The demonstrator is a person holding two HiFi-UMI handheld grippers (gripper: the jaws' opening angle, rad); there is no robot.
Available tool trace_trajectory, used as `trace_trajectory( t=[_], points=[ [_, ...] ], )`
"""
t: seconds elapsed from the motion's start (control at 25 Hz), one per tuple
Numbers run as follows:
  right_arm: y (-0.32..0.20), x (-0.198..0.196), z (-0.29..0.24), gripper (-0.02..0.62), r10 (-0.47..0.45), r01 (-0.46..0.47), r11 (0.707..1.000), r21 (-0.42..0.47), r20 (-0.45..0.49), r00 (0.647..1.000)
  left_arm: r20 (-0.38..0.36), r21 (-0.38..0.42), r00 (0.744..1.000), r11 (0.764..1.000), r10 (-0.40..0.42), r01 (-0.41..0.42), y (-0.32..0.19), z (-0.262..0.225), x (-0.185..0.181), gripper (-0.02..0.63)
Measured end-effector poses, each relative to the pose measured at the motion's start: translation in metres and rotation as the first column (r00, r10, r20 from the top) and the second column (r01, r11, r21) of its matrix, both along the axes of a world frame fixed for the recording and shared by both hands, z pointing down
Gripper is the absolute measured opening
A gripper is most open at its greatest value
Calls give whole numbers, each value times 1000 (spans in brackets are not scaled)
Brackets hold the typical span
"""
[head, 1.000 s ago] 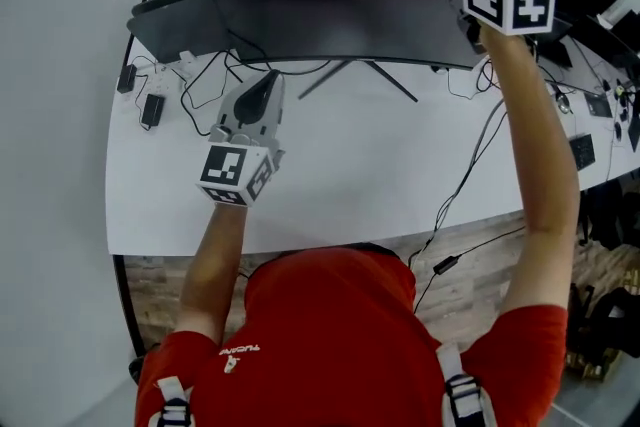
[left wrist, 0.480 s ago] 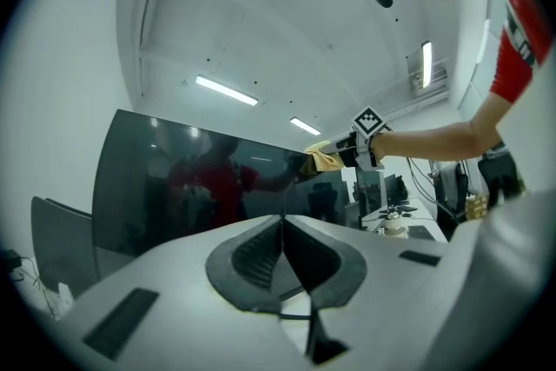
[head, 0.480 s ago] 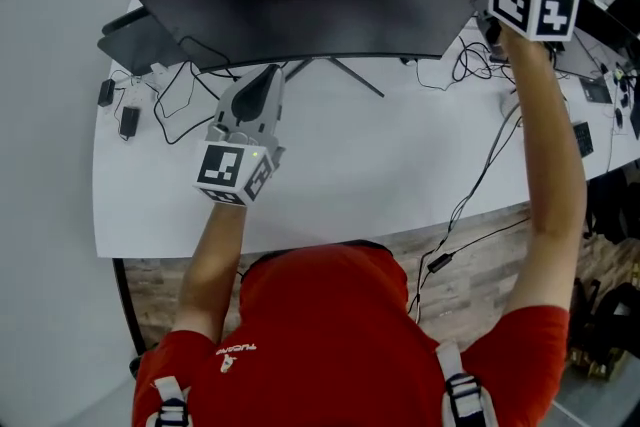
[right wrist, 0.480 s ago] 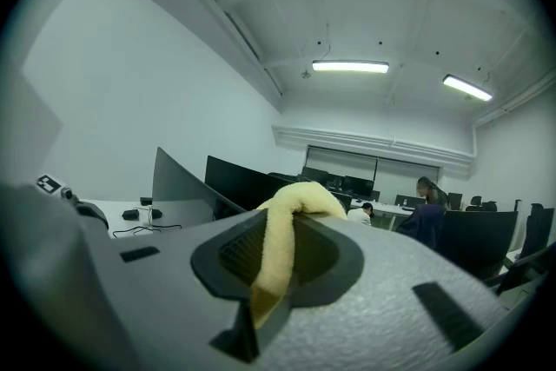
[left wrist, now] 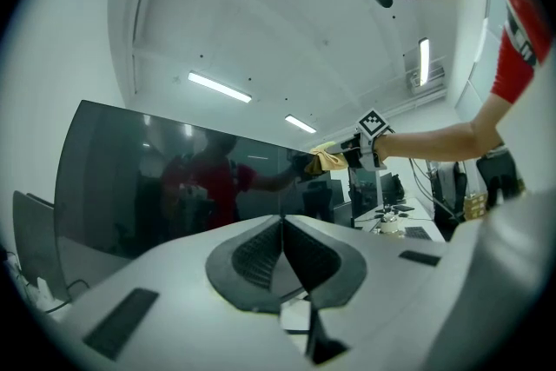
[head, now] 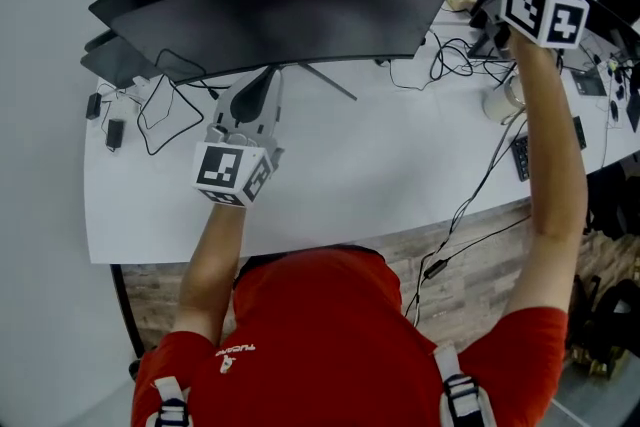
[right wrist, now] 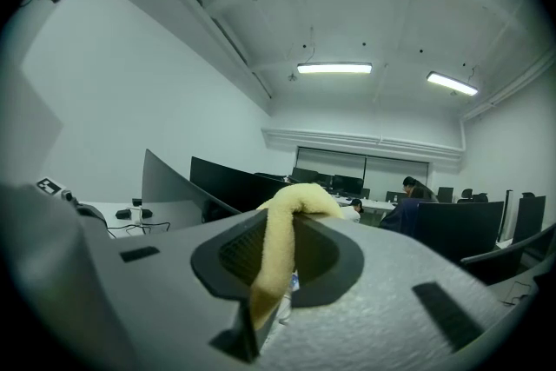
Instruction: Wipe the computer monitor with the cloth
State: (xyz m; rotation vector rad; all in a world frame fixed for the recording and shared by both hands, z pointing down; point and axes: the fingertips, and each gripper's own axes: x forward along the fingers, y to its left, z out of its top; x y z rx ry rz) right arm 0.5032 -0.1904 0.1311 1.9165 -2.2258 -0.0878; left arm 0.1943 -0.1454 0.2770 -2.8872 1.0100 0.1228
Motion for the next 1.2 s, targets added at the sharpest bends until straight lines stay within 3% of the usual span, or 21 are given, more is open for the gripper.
trace_trajectory(
  t=[0.4,0.76,0.92,1.08,1.2],
  points=[
    [19,46,1,58,37,-38,999,14,52,998,23,-7,999,1000,24,-24,4,6,33,11],
    [15,48,19,58,21,-23,1000,11,124,992,42,-19,999,999,29,-28,-2,14,39,11],
    [15,48,25,58,11,-17,999,27,204,979,49,-29,998,999,30,-29,-1,20,39,11],
    [16,50,31,58,-2,-18,998,55,333,943,59,-37,998,999,29,-26,-3,26,38,11],
    [13,49,42,58,1,-16,999,41,354,935,65,-40,998,999,25,-22,-4,28,35,11]
  ],
)
